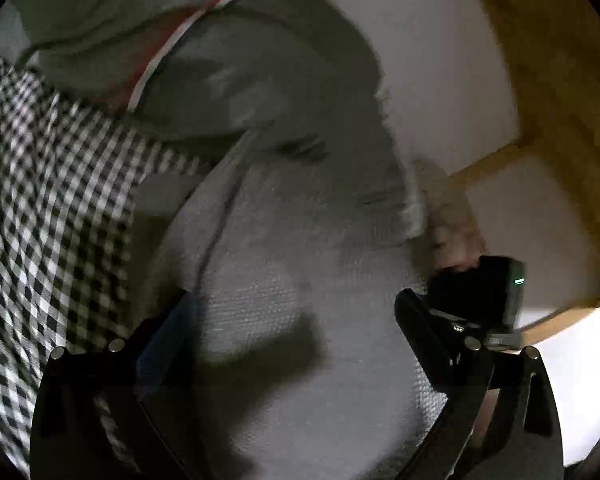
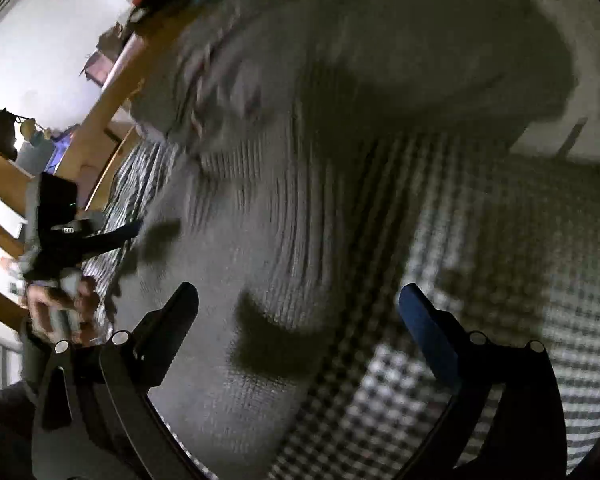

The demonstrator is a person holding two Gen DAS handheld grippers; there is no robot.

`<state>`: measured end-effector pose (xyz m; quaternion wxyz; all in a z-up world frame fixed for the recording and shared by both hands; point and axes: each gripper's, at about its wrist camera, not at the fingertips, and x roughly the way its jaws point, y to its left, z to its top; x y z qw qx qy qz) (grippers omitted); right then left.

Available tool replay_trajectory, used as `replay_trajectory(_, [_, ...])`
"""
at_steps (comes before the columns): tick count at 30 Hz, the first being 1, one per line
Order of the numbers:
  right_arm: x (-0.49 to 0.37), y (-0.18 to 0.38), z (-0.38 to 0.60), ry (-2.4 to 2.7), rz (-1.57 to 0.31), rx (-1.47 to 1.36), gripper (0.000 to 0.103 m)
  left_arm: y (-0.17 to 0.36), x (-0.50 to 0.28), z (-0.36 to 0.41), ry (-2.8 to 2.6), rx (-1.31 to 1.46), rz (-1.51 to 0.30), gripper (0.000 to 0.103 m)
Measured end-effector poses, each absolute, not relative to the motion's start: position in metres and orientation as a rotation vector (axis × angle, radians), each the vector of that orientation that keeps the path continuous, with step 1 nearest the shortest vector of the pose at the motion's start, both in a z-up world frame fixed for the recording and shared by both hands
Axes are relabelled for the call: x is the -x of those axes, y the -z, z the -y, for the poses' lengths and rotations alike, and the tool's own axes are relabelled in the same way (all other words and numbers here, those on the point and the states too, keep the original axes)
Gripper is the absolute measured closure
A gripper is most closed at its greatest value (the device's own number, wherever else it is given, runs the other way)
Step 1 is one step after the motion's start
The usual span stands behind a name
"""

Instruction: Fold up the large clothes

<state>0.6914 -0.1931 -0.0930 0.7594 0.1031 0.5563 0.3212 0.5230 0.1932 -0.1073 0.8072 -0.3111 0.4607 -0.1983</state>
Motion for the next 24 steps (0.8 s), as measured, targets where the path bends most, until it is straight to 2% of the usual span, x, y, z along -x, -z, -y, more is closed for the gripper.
replay_trajectory(1, [-0.695,0.109,0.186,-0.717,-1.234,-0.263,0.017,0.123,-0.531,-0.191,0.423,0.679,-1.041,0.006])
replay_trajectory(3, [-0.702,0.123,0.177,-0.730,-1.249,-0.325,0.064,0.138,-0.540,-0.192,0.410,0.703,-1.080,0.006])
replay_trajectory(4, [-0.703,0.123,0.175,-0.725,-1.236,-0.353,0.078,0.139,-0.542,-0.193,0.396,0.709,-1.069,0.008])
replay_trajectory(5, [-0.702,0.119,0.172,-0.756,-1.192,-0.359,0.085,0.134,-0.542,-0.199,0.349,0.708,-1.053,0.027])
replay_trajectory(7, [-0.692,0.095,0.175,-0.867,-1.045,-0.439,0.088,0.120,-0.540,-0.204,0.295,0.653,-1.025,0.066])
replay_trajectory(9, [-0.690,0.078,0.186,-0.856,-0.947,-0.461,0.088,0.105,-0.536,-0.203,0.293,0.585,-0.979,0.064])
replay_trajectory(11, [-0.710,0.098,0.187,-0.752,-1.022,-0.437,0.088,0.111,-0.539,-0.198,0.251,0.506,-1.008,0.047])
replay_trajectory(13, [-0.727,0.136,0.186,-0.697,-1.127,-0.428,0.088,0.135,-0.545,-0.199,0.197,0.512,-1.040,0.047])
replay_trajectory(15, [-0.729,0.158,0.189,-0.693,-1.149,-0.434,0.085,0.140,-0.540,-0.203,0.203,0.496,-0.977,0.046])
replay_trajectory(17, [-0.728,0.163,0.198,-0.703,-1.145,-0.495,0.076,0.141,-0.531,-0.203,0.216,0.483,-0.959,0.046])
replay_trajectory(19, [-0.719,0.150,0.210,-0.637,-1.127,-0.420,0.013,0.129,-0.518,-0.204,0.213,0.468,-0.969,0.044])
replay_trajectory(20, [-0.710,0.136,0.218,-0.568,-1.086,-0.358,0.007,0.119,-0.510,-0.205,0.195,0.463,-0.967,0.031])
replay_trajectory(22, [-0.695,0.097,0.224,-0.540,-0.973,-0.270,0.004,0.086,-0.499,-0.200,0.159,0.473,-0.899,0.007])
replay_trajectory(24, [-0.672,0.053,0.229,-0.492,-0.905,-0.173,0.004,0.058,-0.482,-0.189,0.176,0.470,-0.802,0.006])
